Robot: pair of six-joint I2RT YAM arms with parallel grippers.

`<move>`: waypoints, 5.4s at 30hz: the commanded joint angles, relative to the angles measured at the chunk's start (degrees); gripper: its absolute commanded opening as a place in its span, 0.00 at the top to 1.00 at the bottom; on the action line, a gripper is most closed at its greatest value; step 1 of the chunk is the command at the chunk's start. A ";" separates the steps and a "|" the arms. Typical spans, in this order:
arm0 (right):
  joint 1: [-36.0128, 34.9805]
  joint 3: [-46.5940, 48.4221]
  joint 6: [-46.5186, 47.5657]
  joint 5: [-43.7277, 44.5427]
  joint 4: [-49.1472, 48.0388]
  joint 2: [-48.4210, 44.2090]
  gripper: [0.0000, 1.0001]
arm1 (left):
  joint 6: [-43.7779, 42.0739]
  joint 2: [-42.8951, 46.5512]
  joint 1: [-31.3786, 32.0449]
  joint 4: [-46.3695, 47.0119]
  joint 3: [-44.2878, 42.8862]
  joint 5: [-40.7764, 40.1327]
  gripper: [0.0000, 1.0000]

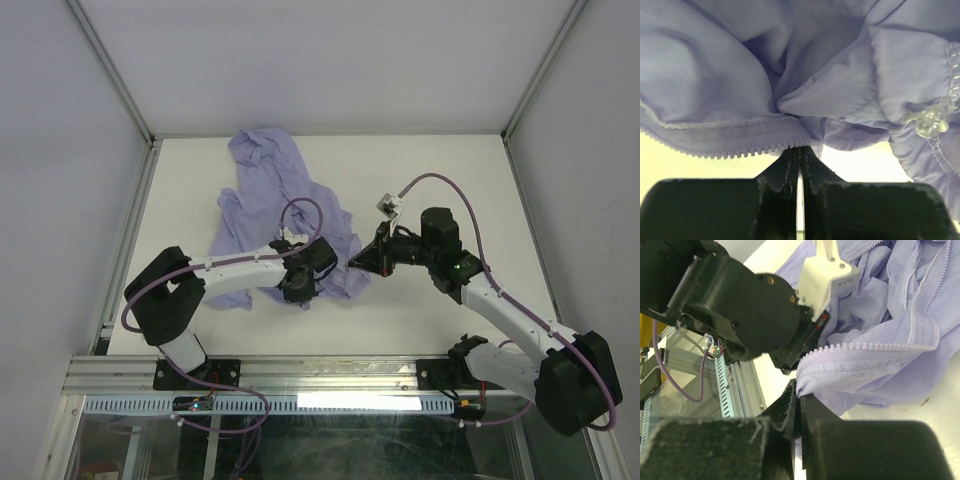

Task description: Zip up the jacket

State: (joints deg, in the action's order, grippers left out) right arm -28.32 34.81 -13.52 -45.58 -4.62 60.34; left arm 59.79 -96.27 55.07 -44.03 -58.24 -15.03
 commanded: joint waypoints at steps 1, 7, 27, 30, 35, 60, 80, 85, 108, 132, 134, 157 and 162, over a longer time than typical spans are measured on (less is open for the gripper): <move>0.35 3.91 1.97 1.06 1.08 -1.36 1.00 | -6.89 7.73 -1.46 -1.50 -1.64 -4.36 1.00; 0.29 8.62 1.02 1.91 1.78 1.03 1.00 | -18.88 13.97 -14.57 -18.41 -16.82 -1.02 1.00; 0.26 12.62 -7.46 -4.53 -9.84 9.41 1.00 | -29.05 36.30 -26.33 21.65 1.46 28.50 1.00; -0.12 11.95 -11.94 -6.06 -14.52 10.40 1.00 | -31.17 38.06 -26.28 28.03 4.98 30.75 1.00; -2.39 11.88 -15.18 -6.60 -18.55 11.92 1.00 | -34.78 40.26 -25.68 34.12 9.05 32.49 1.00; -10.75 5.68 -14.23 9.62 -23.15 10.81 1.00 | -35.73 42.78 -10.21 29.81 7.32 6.98 1.00; -11.12 3.94 -15.62 10.29 -29.58 9.67 1.00 | -35.72 41.50 -9.31 29.08 6.95 7.71 1.00; -11.22 4.17 -16.54 10.51 -30.60 9.93 1.00 | -35.62 41.27 -9.17 29.15 6.87 8.42 1.00; -12.17 5.55 -16.98 11.27 -29.89 11.28 1.00 | -34.26 41.90 -8.81 30.23 7.42 10.08 1.00; -12.43 4.50 -18.60 12.51 -31.80 9.45 1.00 | -32.96 43.14 -8.52 30.14 9.02 9.08 1.00; -12.38 4.60 -18.65 12.53 -31.84 9.46 1.00 | -32.81 42.95 -8.51 30.10 8.91 8.91 1.00; -12.47 4.55 -18.68 12.28 -31.82 9.63 1.00 | -32.54 42.96 -8.40 29.85 8.64 7.33 1.00; -12.51 4.55 -18.73 12.76 -32.02 9.62 1.00 | -32.55 43.02 -8.32 29.71 8.75 7.70 1.00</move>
State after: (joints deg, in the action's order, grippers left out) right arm -40.40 37.69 -32.08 -33.58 -31.92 71.59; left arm 26.61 -54.26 46.19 -16.71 -48.62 -7.35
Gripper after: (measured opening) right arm 0.015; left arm 0.009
